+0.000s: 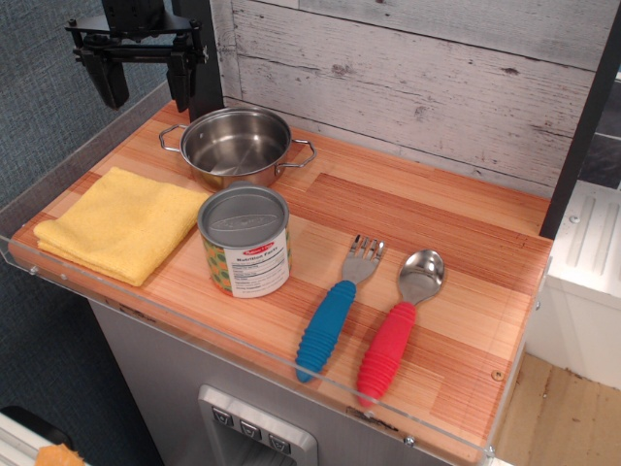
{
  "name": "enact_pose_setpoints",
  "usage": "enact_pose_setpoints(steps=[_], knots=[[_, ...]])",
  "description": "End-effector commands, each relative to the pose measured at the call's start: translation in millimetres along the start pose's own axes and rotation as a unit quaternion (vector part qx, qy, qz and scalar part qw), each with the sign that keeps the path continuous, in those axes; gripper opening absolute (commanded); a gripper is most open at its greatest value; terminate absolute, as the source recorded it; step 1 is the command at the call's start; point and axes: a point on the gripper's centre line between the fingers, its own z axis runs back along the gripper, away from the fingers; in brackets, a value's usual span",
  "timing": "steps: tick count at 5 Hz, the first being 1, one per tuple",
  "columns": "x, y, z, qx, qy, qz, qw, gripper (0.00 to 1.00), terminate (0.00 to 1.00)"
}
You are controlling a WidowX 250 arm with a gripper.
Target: Move the can above the blue and red utensils.
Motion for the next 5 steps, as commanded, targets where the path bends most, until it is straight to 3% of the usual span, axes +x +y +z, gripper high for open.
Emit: enact_pose_setpoints(steps=[1,2,3,4,5], knots=[[0,0,0,0.0,0.0,0.0,1.0,1.0,0.0],[-24,7,11,0.013,-0.021,-0.038,0.999,1.0,0.0],[-45,17,15,0.025,-0.012,-0.076,0.9967,1.0,0.0],[-67,18,19,0.056,-0.002,-0.129,0.99,1.0,0.0],[-84,15,15,0.084,0.012,-0.205,0.9751,1.0,0.0]])
